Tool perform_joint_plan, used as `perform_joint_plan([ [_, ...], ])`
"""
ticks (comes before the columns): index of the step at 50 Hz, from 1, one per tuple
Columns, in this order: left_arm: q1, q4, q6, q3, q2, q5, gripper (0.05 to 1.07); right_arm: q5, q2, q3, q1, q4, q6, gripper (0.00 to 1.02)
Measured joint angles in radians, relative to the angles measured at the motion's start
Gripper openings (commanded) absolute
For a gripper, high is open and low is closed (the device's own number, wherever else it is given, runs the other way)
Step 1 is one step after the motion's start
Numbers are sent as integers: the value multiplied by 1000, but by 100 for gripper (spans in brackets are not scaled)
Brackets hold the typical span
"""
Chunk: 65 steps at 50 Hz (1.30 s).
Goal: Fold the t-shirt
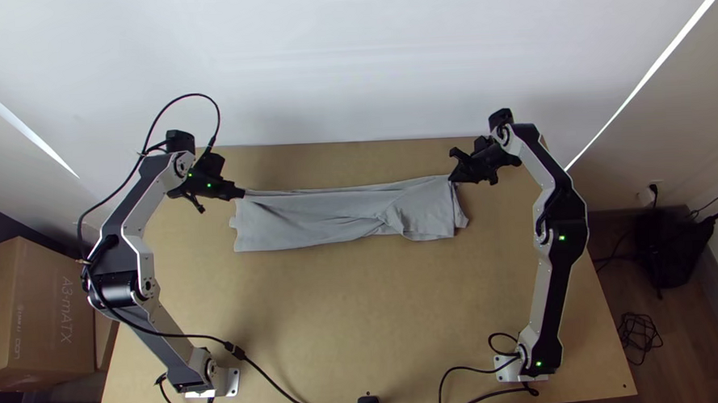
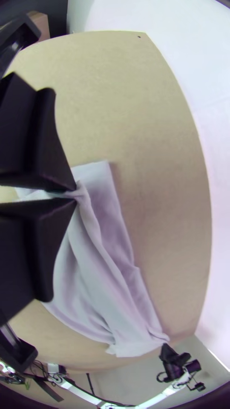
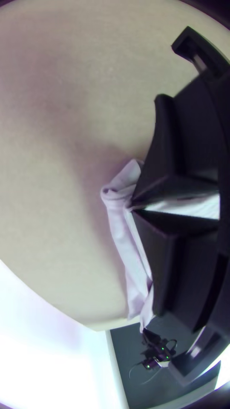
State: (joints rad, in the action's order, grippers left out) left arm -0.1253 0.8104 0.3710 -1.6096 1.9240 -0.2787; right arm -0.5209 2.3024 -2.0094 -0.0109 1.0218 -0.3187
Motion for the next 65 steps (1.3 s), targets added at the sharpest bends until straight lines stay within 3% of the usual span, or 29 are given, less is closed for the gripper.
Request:
perform_joint_plan([
  [2, -2, -26, -16, 18, -11, -5, 102, 19, 0, 11, 3, -18, -5, 99],
  [10, -16, -101, -43, 111, -80, -47, 103, 60, -74, 139, 48, -126, -15, 99],
  [22, -115, -126, -83, 191, -174, -139, 103, 50, -333, 396, 142, -176, -14, 99],
  [27, -162, -125, -88, 222, -175, -195, 103, -58, -439, 473, 165, -177, -14, 98],
  [35, -198, -127, -92, 290, -174, -237, 103, -408, -545, 530, 213, -125, -22, 98],
  [41, -200, -161, -105, 336, -166, -248, 103, -565, -587, 542, 268, -92, -24, 98],
  [47, -199, -180, -121, 362, -135, -253, 103, -613, -632, 575, 294, -73, -23, 98],
  [65, -116, -280, -185, 426, -92, -241, 103, -620, -726, 644, 295, -65, -18, 98],
])
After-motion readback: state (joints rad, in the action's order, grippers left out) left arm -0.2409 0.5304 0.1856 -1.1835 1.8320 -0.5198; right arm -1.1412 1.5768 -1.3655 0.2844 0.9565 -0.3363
